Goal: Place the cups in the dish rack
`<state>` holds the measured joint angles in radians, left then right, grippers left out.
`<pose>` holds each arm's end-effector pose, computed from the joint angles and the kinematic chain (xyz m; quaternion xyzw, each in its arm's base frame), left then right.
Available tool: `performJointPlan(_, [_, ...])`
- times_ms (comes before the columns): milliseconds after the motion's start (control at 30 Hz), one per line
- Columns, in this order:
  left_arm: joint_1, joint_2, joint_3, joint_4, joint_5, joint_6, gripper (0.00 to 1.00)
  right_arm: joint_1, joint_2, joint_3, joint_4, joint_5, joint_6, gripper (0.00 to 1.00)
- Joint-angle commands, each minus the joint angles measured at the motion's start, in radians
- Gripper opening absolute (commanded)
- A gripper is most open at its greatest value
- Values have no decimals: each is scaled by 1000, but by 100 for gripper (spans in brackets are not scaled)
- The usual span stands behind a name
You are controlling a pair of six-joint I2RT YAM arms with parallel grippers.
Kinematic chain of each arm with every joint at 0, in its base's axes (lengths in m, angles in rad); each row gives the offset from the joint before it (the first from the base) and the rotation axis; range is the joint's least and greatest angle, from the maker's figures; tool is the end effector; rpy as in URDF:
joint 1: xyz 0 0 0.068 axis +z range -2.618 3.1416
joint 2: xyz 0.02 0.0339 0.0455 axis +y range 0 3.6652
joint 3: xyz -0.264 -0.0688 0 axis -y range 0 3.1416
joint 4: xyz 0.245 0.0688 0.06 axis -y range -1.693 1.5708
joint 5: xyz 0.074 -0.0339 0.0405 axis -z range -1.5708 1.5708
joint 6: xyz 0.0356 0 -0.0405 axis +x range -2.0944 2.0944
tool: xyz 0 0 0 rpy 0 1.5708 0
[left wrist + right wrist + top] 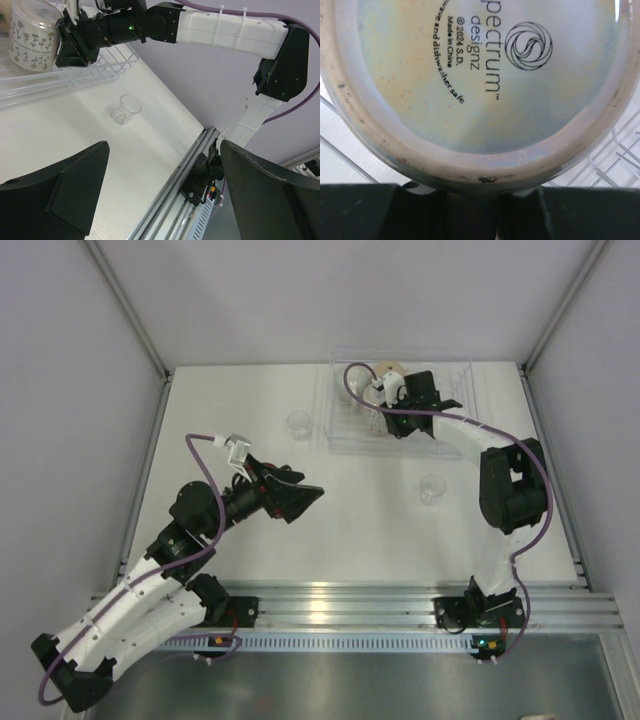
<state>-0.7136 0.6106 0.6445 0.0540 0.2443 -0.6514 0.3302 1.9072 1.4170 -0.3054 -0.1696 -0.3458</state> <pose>0.1113 -0.1077 0.3427 0.1107 0.6672 -0.5256 0.5161 0.4028 0.1444 0.2224 -0.3361 0.8597 0.0755 0.3772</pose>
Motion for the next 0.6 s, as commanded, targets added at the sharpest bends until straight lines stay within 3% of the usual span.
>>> performJointPlan(0, [-3,-11,47,17,-8,18,98,-14,-22,63,23,-28,-27,21])
performJointPlan(367, [-3,1,52,23,-13,16,98,-16,-14,63,0,-28,-10,30])
performJointPlan(567, [-3,11,64,24,-11,21,98,-16,-39,46,0,21,-7,30])
